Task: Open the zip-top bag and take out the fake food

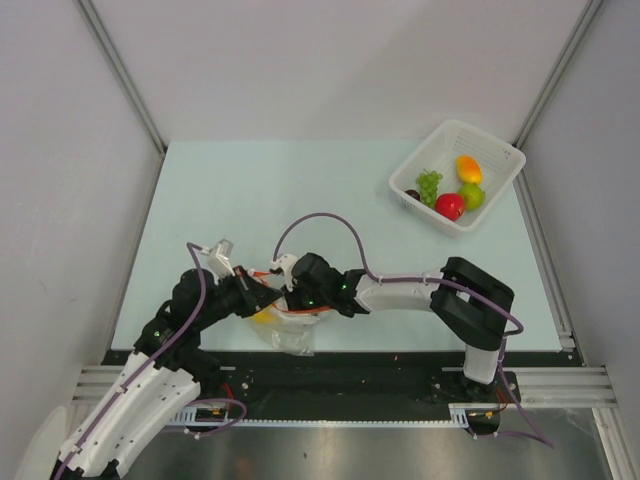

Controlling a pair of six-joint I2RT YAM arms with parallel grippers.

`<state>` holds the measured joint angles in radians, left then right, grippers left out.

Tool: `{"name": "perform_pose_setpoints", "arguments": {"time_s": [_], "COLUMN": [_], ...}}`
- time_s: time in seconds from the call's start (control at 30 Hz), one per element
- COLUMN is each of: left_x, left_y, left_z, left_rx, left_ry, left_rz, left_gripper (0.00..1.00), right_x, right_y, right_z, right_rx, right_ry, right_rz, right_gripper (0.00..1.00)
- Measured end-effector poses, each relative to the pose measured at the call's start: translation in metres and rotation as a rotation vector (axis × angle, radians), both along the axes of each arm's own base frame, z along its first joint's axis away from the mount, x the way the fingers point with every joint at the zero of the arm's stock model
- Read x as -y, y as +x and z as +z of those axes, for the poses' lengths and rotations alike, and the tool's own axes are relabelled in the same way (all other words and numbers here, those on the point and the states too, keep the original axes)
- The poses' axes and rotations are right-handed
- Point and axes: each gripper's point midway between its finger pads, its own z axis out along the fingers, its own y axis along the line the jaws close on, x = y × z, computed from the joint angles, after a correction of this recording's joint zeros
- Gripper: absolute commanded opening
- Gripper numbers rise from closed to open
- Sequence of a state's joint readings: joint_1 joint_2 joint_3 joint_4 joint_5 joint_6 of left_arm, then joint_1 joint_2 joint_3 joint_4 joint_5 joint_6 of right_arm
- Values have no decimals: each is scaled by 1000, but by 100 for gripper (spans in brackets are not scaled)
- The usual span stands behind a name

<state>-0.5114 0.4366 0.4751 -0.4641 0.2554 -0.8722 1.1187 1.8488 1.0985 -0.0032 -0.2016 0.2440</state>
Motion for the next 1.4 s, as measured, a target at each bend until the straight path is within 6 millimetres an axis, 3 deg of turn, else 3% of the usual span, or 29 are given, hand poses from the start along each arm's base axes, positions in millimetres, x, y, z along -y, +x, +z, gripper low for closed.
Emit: {"name": "perform_pose_setpoints", "arguments": {"time_s": [0.23,0.37,0.47,0.63,0.87,1.1,1.3,1.4], "left_x": [-6,-6,-6,-9,-23,-27,-25,-22], "left_y": [4,5,5,6,12,16,19,19], "left_z": [-7,-9,-9,-8,-17,-27,-18,-3], "left_rx": [-11,-15,-15,-7,-16,-26,7,35], "left_ry": [35,38,38,40,80,97,76,50], "left_rz": [35,38,38,52,128,155,156,141], "left_gripper": [0,0,0,0,0,0,0,1], "right_x": [19,14,3,-19,-37,-38,-30,-23], "right_y": [-12,-14,-15,-7,2,6,14,19], "right_z": [22,37,45,56,39,27,29,39], "right_rx": [1,14,10,16,-30,-74,-109,-98], "right_ry": [-12,35,95,199,251,251,239,233], "right_rz": [-3,10,23,-7,-64,-112,-164,-188], "right_gripper": [0,9,32,45,69,70,69,69]}}
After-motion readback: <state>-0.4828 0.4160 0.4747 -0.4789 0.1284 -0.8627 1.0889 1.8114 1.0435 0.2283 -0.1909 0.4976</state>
